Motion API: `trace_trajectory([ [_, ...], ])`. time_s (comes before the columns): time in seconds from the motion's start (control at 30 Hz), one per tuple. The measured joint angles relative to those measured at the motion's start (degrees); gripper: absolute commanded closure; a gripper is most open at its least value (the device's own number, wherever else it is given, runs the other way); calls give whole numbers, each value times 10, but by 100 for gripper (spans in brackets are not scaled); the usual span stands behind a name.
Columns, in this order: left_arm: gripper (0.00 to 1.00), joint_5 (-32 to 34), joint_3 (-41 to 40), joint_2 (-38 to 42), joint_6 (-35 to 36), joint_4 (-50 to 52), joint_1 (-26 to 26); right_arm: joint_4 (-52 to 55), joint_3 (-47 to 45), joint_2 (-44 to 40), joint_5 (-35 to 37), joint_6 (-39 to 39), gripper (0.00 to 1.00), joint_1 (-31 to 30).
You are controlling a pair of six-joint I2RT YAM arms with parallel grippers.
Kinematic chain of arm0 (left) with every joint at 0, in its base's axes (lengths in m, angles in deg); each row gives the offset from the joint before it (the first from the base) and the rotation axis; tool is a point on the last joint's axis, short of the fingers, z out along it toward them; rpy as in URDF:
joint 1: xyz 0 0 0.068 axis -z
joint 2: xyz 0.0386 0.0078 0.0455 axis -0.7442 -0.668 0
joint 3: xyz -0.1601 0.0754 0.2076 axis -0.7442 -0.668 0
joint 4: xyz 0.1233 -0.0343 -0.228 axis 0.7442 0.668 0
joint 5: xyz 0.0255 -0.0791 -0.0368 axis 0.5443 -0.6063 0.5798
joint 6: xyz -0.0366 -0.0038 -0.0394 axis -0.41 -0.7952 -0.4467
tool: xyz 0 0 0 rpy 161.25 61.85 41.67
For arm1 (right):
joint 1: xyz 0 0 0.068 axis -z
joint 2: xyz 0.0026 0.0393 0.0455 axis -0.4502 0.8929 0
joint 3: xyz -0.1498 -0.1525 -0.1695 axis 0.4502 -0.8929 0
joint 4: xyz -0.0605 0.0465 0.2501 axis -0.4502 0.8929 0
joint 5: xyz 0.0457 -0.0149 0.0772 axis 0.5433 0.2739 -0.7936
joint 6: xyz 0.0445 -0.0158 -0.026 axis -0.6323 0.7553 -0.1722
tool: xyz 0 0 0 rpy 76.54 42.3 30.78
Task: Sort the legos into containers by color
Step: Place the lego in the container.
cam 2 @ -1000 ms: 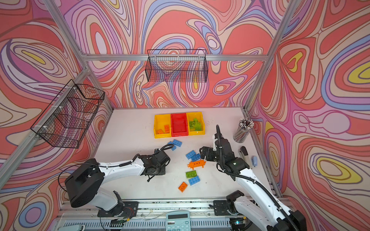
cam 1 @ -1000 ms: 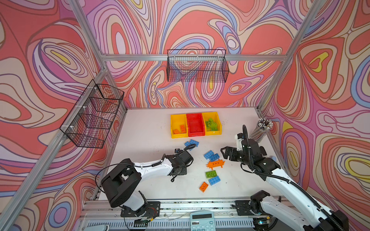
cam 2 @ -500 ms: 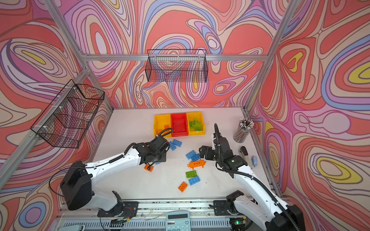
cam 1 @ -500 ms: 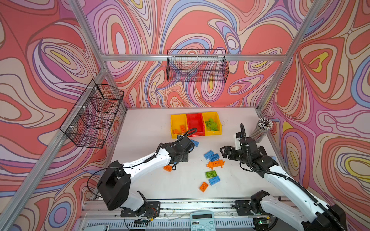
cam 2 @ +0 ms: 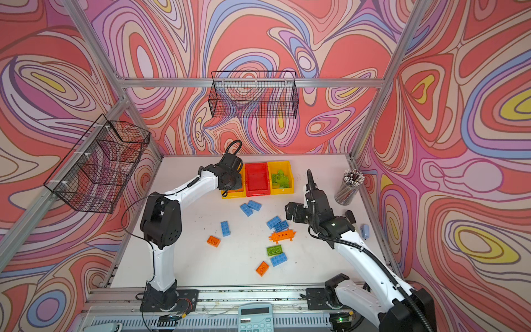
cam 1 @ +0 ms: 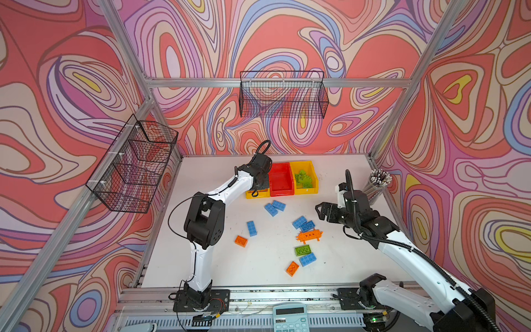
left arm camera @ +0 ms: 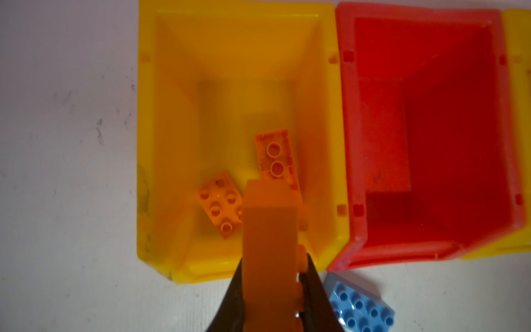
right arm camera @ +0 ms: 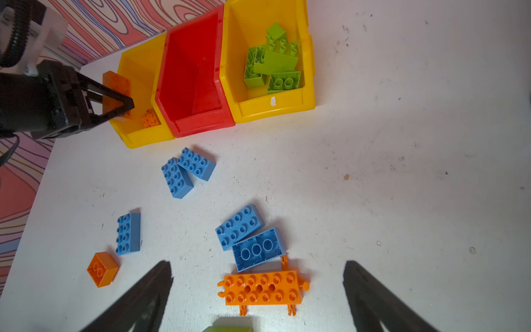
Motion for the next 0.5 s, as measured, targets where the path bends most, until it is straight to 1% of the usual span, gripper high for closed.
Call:
trace_trajectory([
  [0.03,60,-2,12,-11,3,2,-5,1,3,2,3,0,2,0],
  [0.13,52,-5,53,-42,11,15,-19,3,13,10,7,0,2,0],
  [0.23,37,-17,80,-56,14,24,-26,2,25,26,10,2,2,0],
  [0.37,36,-44,69,-41,14,21,-27,2,35,43,12,2,2,0],
  [0.43,36,-57,33,-13,12,14,-27,0,39,50,12,2,2,0],
  [0.5,36,-66,-20,34,7,4,-25,-2,41,57,12,2,2,0],
])
